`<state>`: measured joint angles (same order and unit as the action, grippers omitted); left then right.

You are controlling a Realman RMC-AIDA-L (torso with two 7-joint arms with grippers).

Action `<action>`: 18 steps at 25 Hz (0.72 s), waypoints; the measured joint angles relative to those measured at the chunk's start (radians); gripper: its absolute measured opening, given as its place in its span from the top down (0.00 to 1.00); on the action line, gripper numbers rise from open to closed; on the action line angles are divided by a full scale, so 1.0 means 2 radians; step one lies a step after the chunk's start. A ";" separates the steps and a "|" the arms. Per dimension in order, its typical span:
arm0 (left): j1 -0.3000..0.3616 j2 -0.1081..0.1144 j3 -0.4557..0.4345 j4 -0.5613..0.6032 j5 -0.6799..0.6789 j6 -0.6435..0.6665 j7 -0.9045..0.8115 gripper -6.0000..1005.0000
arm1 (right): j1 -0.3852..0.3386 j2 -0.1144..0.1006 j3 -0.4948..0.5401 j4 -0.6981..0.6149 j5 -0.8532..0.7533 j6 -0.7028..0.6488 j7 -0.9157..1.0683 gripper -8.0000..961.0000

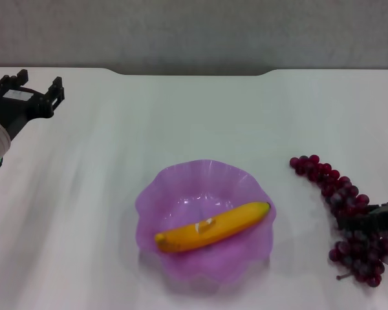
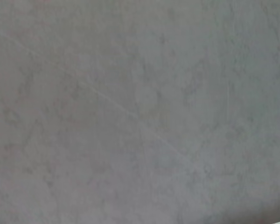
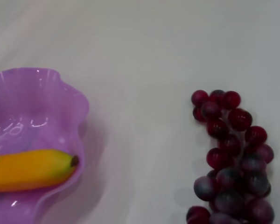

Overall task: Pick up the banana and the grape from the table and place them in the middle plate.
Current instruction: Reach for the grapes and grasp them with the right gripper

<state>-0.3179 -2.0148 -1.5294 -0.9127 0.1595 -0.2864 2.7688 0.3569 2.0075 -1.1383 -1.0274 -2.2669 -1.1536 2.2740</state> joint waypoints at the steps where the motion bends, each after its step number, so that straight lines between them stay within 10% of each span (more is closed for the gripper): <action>1: 0.000 0.000 0.000 0.000 0.000 0.002 0.000 0.34 | 0.003 -0.001 0.001 0.009 0.000 0.005 0.000 0.09; 18: 0.000 -0.001 0.000 -0.003 0.000 0.005 0.001 0.34 | 0.052 -0.002 0.000 0.105 -0.027 0.056 -0.020 0.10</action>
<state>-0.3174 -2.0172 -1.5293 -0.9196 0.1595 -0.2757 2.7706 0.4619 2.0042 -1.1378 -0.8183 -2.3202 -1.0419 2.2347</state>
